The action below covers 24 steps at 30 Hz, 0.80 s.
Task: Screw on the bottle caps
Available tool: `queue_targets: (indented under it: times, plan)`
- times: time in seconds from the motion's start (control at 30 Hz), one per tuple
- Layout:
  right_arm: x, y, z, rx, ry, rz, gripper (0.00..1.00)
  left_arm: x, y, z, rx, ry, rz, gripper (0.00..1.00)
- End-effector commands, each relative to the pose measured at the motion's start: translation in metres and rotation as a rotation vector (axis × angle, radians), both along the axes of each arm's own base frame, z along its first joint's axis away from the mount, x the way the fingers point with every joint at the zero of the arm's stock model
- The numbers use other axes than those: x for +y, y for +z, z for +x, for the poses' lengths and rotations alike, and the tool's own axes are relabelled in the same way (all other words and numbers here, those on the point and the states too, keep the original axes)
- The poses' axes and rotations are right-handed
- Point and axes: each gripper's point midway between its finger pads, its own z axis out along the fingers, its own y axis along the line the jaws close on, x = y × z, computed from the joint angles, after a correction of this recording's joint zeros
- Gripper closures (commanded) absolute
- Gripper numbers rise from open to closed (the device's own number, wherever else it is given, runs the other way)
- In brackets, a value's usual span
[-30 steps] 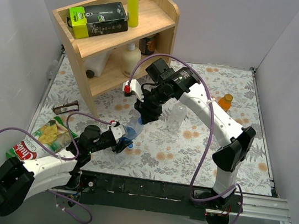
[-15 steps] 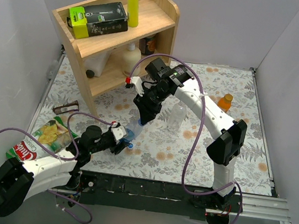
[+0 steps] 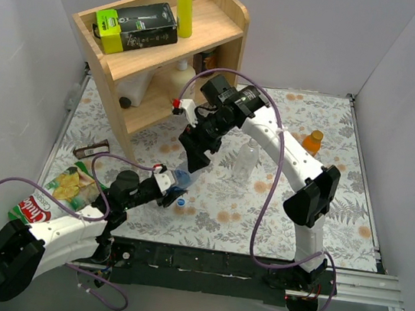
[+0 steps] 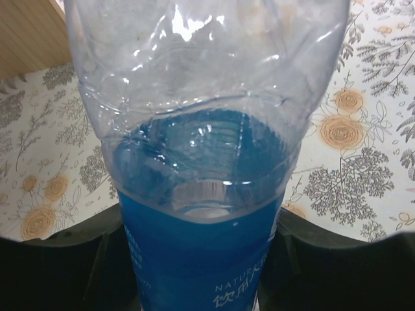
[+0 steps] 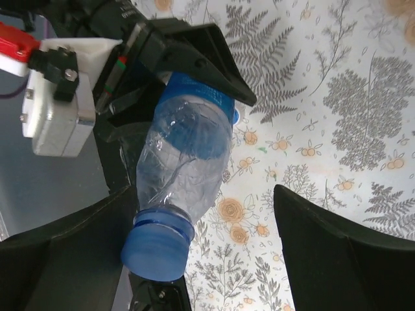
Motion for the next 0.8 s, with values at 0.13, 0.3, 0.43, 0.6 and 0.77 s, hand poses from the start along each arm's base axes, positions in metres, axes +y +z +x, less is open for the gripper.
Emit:
queue_targets:
  times: [0.13,0.3,0.43,0.6,0.77]
  plan:
    - [0.008,0.081,0.000,-0.029,0.095,0.328,0.08,-0.018,0.017,-0.011,0.005,-0.115,-0.034,1.00]
    - [-0.010,0.104,-0.012,-0.294,0.314,0.493,0.07,-0.023,0.009,-0.028,0.071,-0.212,0.000,1.00]
    - [-0.037,0.098,-0.028,-0.578,0.535,0.480,0.14,-0.023,0.001,-0.037,0.104,-0.269,0.054,1.00]
    - [-0.055,0.064,-0.032,-0.744,0.698,0.398,0.24,-0.024,-0.004,-0.043,0.102,-0.317,0.095,1.00]
    - [-0.058,0.058,-0.044,-0.814,0.813,0.406,0.30,-0.025,-0.005,-0.039,0.081,-0.326,0.116,1.00]
